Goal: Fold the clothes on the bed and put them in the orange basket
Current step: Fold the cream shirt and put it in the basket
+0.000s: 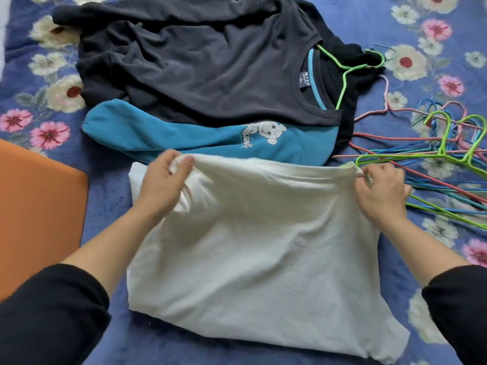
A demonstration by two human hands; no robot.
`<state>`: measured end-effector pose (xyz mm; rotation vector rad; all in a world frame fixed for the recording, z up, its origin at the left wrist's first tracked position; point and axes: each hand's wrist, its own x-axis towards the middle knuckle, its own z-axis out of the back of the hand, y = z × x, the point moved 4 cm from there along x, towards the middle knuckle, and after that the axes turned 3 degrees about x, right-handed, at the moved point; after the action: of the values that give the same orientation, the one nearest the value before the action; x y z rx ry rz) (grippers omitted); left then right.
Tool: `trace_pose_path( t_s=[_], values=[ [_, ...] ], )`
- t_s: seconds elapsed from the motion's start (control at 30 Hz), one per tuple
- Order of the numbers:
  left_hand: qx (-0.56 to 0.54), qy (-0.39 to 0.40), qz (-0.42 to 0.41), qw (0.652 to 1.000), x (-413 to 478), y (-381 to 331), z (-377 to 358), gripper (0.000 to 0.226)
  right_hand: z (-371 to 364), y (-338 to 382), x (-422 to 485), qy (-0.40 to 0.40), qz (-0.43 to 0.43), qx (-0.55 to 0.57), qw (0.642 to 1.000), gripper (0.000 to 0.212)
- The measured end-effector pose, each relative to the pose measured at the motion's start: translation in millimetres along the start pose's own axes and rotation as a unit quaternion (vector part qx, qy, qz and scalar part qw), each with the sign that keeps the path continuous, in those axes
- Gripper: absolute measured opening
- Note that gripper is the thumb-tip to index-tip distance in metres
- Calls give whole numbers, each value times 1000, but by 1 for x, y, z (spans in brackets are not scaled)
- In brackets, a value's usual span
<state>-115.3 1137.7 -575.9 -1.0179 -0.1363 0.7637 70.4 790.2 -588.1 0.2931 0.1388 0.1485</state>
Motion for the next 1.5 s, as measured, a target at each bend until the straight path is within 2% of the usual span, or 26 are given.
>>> trace_pose_path(
  t_s=[0.07, 0.13, 0.17, 0.23, 0.33, 0.43, 0.57, 0.7, 0.77, 0.87, 1.03, 1.17, 1.23, 1.3, 1.37, 1.4, 1.5],
  values=[
    [-38, -52, 20, 998, 11, -2, 15, 19, -2, 7, 1, 7, -19, 25, 999, 28],
    [-103, -46, 94, 989, 18, 10, 14, 15, -9, 12, -5, 32, -42, 32, 998, 34],
    [-112, -35, 129, 985, 14, 19, 12, 21, -12, 11, -12, 44, -57, 29, 997, 40],
    [-44, -18, 152, 987, -4, 38, 8, 34, -16, 5, -31, 67, -78, 24, 994, 48],
    [80, -27, 137, 987, -50, 64, 13, 39, -17, -18, -66, 80, -97, 30, 992, 49],
    [124, -8, 170, 978, -99, 94, 23, 48, -12, -52, -110, 99, -149, 22, 984, 50],
    [138, 35, 248, 958, -136, 119, 39, 44, -14, -104, -169, 163, -240, 32, 956, 56],
    [22, 49, 235, 971, -147, 113, 51, 31, -22, -124, -205, 197, -268, 93, 939, 38],
    [-13, 85, 241, 967, -152, 118, 55, 33, -22, -122, -211, 171, -252, 110, 946, 26],
    [-42, 113, 261, 958, -167, 126, 65, 44, -15, -118, -215, 124, -239, 114, 956, 29],
    [-14, 69, 267, 961, -203, 134, 72, 34, -9, -119, -226, 110, -243, 130, 955, 23],
    [41, 140, 257, 955, -219, 134, 60, 19, -12, -123, -234, 133, -272, 172, 938, 16],
    [36, 136, 257, 956, -220, 139, 59, 23, -13, -125, -236, 156, -293, 183, 926, 23],
    [2, 101, 277, 956, -221, 145, 65, 33, -15, -130, -238, 169, -329, 211, 904, 27],
    [-21, 92, 305, 948, -224, 150, 65, 34, -18, -132, -241, 178, -361, 243, 883, 16],
    [-10, 101, 314, 944, -227, 151, 64, 30, -19, -134, -243, 180, -367, 240, 880, 8],
    [9, 120, 341, 932, -232, 156, 62, 16, -22, -135, -245, 164, -372, 215, 888, 15]
  ],
)
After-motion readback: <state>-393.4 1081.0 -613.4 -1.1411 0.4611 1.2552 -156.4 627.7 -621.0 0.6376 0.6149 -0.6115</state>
